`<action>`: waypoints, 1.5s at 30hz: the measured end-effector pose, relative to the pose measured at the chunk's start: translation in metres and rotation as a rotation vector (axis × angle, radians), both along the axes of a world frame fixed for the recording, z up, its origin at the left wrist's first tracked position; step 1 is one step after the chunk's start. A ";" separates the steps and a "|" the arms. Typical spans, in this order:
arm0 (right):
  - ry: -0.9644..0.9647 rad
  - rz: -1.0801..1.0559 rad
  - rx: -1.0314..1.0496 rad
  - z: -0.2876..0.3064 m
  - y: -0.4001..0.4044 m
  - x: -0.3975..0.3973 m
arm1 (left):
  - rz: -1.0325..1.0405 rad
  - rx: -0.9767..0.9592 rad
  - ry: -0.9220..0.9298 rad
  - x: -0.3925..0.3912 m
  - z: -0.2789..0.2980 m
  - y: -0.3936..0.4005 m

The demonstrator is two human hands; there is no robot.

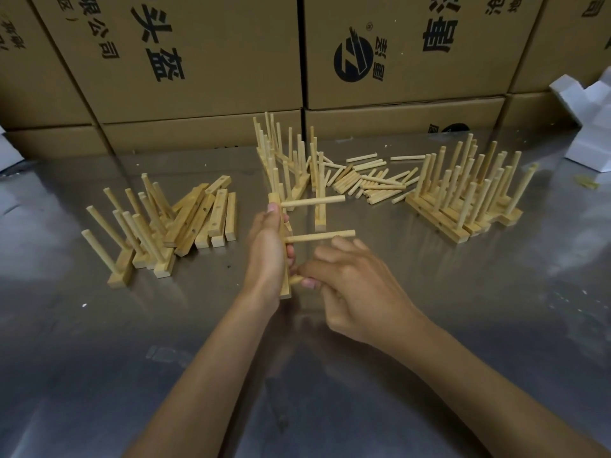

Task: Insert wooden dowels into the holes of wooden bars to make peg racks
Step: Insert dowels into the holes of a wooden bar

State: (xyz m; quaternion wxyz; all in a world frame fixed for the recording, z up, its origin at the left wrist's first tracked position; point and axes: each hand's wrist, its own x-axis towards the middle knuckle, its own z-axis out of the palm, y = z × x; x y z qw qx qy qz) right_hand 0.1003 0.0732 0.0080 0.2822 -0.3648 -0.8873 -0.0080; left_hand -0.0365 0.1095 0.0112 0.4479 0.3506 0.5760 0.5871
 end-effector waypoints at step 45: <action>0.324 -0.174 -0.399 -0.036 0.018 -0.018 | 0.106 -0.234 0.360 -0.040 -0.010 0.020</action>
